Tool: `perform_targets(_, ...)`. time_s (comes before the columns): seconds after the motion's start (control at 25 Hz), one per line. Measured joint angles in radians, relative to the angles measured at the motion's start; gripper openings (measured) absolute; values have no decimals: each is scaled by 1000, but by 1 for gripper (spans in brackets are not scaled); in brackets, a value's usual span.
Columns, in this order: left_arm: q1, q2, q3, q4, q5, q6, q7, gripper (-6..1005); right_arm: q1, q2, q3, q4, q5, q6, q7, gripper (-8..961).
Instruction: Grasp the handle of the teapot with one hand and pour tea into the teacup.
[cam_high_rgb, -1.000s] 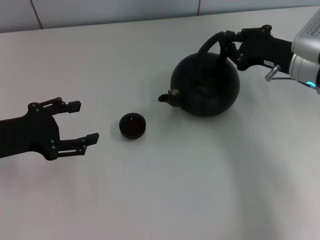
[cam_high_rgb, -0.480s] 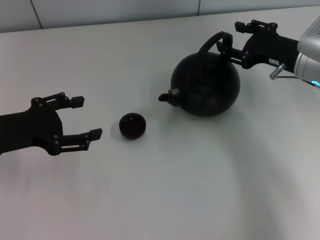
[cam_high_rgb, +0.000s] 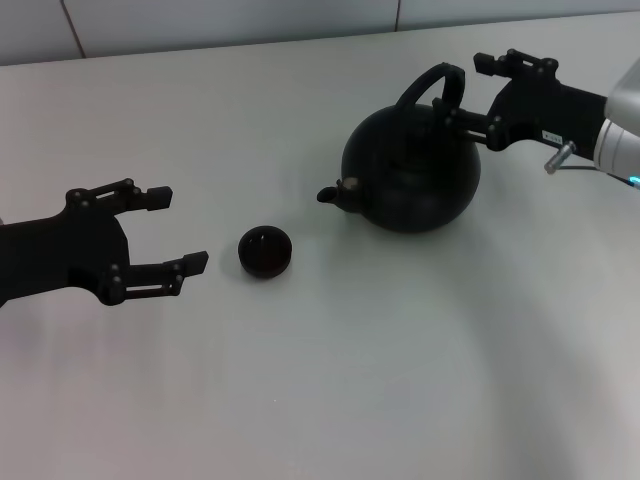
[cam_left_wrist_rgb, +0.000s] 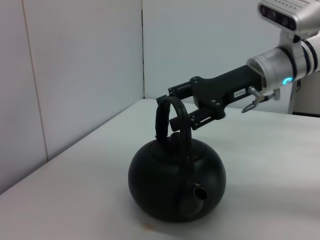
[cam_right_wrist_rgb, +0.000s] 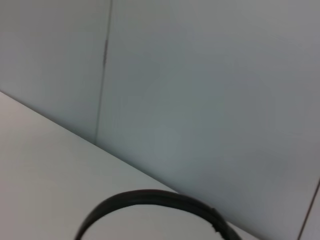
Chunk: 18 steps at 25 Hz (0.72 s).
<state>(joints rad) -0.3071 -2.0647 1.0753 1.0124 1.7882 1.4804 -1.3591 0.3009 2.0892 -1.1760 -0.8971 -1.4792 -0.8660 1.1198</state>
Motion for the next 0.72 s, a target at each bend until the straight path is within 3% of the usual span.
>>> perform_targets(0.44,7,-2,0,0,-3,2,0,863,-135,3,4,-86,45,-135,0,744)
perform_targets(0.72,10,-2,0,2,-5,20,0,863,-162,-5,37,-82,84,-395,-5,744)
